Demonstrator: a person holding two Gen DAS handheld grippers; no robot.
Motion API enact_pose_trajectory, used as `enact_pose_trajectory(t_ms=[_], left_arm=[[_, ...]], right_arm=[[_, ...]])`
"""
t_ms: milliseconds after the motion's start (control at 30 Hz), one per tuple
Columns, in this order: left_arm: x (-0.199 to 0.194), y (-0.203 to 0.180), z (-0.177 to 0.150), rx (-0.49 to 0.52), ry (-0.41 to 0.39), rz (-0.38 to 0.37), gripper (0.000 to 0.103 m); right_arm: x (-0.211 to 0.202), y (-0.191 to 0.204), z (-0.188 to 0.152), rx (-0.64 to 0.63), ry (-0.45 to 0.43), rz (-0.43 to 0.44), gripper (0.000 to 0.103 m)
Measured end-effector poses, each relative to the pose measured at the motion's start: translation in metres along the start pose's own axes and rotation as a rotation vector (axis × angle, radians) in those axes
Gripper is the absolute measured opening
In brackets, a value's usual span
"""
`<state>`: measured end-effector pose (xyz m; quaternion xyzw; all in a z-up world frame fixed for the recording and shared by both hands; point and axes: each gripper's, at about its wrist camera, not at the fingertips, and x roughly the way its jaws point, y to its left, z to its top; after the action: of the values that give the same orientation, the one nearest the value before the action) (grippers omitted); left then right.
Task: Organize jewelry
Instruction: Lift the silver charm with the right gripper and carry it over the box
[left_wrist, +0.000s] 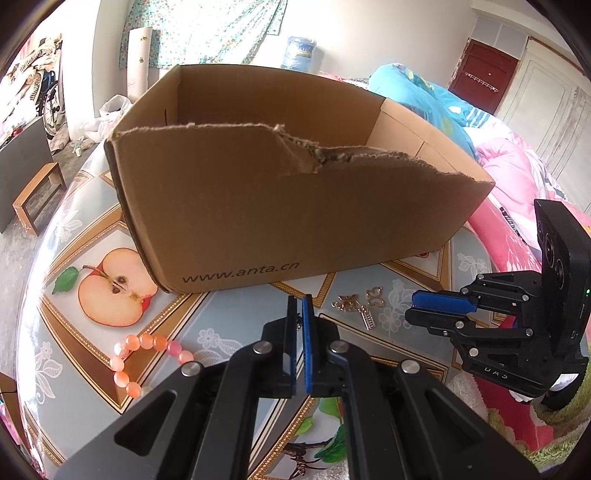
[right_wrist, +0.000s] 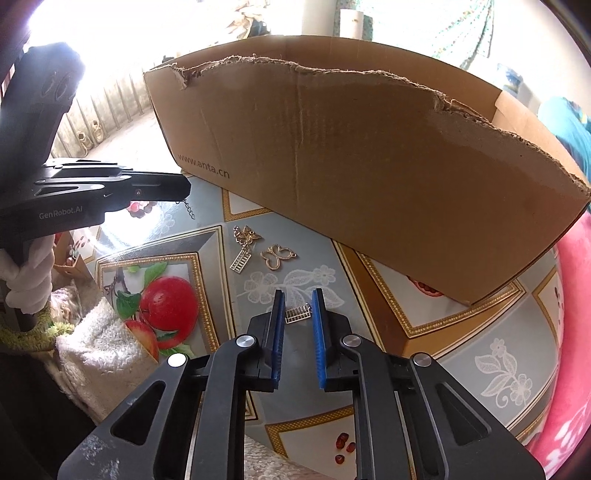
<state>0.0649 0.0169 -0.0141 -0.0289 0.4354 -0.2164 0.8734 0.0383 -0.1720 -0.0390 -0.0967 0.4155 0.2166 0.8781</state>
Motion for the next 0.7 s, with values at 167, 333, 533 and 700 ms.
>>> enact_pose_trajectory(t_ms=[167,333,533,700], left_arm=[[-0.008,0.0,0.001,0.003,-0.016,-0.005,0.002],[-0.034,-0.001,0.009,0.008,-0.069,-0.058,0.002],[-0.081,-0.007,0.042,0.041,-0.178,-0.164,0.002],[-0.085,-0.012,0.083,0.105,-0.245,-0.16,0.002]], right_arm=[[-0.02,-0.006,0.014,0.012,-0.017,-0.003,0.012],[-0.058,-0.009,0.024,0.051,-0.09,0.007,0.012],[-0.116,-0.012,0.058,0.053,-0.235,0.044,0.013],[-0.132,-0.033,0.104,0.059,-0.31,0.072,0.013]])
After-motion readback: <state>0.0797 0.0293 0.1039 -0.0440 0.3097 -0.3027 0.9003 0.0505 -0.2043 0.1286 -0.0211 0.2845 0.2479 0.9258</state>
